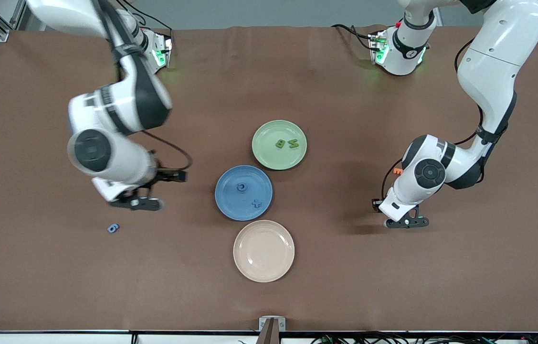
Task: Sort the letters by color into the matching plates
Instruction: 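Lift the green u with the left gripper while the right gripper withdraws, then put the u on the green plate while the right gripper reaches the m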
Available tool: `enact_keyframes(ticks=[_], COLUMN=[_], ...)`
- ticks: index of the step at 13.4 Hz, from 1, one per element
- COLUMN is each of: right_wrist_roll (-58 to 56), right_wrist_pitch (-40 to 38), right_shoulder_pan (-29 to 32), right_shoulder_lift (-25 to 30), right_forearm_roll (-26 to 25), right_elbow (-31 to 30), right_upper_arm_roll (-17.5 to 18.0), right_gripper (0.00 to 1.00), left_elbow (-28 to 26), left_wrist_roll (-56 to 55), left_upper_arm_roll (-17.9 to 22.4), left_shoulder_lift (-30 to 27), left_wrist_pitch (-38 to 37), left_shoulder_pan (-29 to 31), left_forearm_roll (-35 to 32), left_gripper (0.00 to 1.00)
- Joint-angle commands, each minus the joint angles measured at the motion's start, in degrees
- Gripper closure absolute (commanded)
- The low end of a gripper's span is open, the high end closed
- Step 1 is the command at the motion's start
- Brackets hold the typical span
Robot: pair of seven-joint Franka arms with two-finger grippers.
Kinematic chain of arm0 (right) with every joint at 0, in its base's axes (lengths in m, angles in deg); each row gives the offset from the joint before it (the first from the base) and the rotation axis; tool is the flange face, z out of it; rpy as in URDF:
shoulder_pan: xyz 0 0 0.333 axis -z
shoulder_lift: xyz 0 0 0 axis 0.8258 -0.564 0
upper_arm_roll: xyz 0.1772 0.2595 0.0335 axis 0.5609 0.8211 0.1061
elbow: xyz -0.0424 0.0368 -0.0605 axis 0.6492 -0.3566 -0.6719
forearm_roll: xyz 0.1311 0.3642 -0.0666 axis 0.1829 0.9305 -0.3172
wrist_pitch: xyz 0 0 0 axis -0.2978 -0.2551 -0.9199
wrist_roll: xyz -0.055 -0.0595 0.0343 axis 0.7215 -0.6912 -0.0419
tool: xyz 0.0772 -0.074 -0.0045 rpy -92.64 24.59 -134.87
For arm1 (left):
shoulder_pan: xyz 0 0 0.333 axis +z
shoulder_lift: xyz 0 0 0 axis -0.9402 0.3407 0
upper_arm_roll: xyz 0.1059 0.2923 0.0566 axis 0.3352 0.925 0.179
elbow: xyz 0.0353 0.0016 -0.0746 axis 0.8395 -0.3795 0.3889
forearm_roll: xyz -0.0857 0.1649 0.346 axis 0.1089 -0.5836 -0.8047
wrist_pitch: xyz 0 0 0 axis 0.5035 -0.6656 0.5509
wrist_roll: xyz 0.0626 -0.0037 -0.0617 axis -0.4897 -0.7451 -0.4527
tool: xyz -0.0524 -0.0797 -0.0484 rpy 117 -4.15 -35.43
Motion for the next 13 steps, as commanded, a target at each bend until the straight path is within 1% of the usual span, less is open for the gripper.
enact_keyframes(ticks=[1, 3, 4, 5, 6, 7, 9, 10, 12, 13], right_wrist_roll=[-11.22, -19.66, -23.35, -25.74, -26.63, -26.99, -28.04, -28.83, -29.89, -29.89], right_wrist_pitch=[1.47, 4.17, 7.59, 10.32, 13.22, 17.77, 26.91, 29.65, 33.35, 35.03], right_shoulder_pan=[7.97, 12.73, 14.4, 15.9, 16.78, 17.14, 17.14, 17.67, 18.11, 18.11], right_shoulder_lift=[1.96, 1.96, 2.31, 2.57, 2.66, 3.36, 5.03, 5.12, 4.69, 4.42], right_forearm_roll=[-0.25, -0.25, -0.25, -0.25, -0.25, -0.25, -0.25, -0.25, -0.25, -0.25], right_elbow=[-4.56, -7.97, -11.64, -14.55, -17.36, -21.22, -28.96, -31.43, -33.64, -34.35], right_upper_arm_roll=[1.3, 1.3, 1.3, 1.3, 1.3, 1.3, 1.21, 1.21, 1.21, 1.21], right_gripper=[0.0, 0.0, 0.0, 0.0, 0.0, 0.0, 0.0, 0.0, 0.0, 0.0], left_elbow=[-0.1, -0.19, -0.19, -0.19, -0.19, -0.1, -0.1, -0.19, -0.54, -0.54], left_wrist_roll=[1.15, 1.15, 1.06, 0.97, 1.06, 0.8, 0.18, 0.18, -1.83, -5.32], left_upper_arm_roll=[-0.37, -0.28, -0.28, -0.28, -0.37, -0.98, -3.96, -5.37, -9.14, -11.51], left_shoulder_lift=[0.1, 0.19, 0.28, 0.1, -0.33, -1.21, -3.93, -5.59, -7.19, -7.11], left_wrist_pitch=[-0.28, -0.11, -0.11, -0.11, -0.2, -0.72, -4.39, -6.15, -9.32, -11.42], left_shoulder_pan=[0.22, 0.22, 0.22, 0.22, 0.22, 0.4, 0.57, 0.57, 0.57, 0.4], left_forearm_roll=[0.66, 0.48, 0.48, 0.48, 0.48, 0.57, 0.83, 0.83, 1.01, 1.01], left_gripper=[0.73, 0.73, 0.76, 0.84, 0.89, 0.93, 0.95, 0.95, 0.95, 0.95])
